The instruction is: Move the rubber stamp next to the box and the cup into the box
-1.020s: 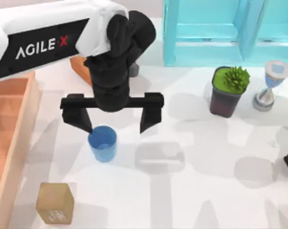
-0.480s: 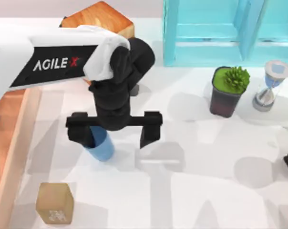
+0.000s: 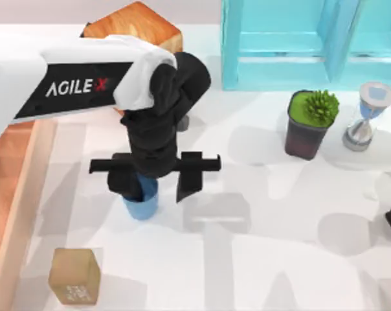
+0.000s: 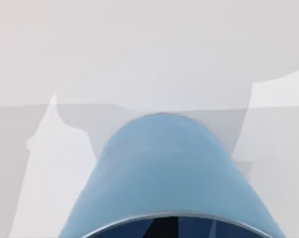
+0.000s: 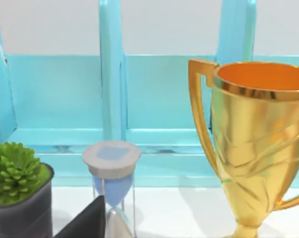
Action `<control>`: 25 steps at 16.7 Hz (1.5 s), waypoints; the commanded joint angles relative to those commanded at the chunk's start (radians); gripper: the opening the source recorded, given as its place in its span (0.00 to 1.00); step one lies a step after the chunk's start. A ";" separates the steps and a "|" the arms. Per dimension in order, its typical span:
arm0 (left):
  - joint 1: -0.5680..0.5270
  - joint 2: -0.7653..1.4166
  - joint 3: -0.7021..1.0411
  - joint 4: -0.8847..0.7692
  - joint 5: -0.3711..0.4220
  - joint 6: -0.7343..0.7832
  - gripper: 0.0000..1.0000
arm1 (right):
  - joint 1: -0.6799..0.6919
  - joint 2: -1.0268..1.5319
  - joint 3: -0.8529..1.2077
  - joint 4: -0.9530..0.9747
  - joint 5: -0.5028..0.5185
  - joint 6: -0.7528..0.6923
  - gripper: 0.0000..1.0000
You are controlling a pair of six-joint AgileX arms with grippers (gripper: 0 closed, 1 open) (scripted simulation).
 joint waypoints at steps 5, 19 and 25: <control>0.000 0.000 0.000 0.000 0.000 0.000 0.02 | 0.000 0.000 0.000 0.000 0.000 0.000 1.00; 0.089 -0.091 0.019 -0.099 -0.001 0.089 0.00 | 0.000 0.000 0.000 0.000 0.000 0.000 1.00; 0.238 -0.249 0.048 -0.298 -0.002 0.235 0.00 | 0.000 0.000 0.000 0.000 0.000 0.000 1.00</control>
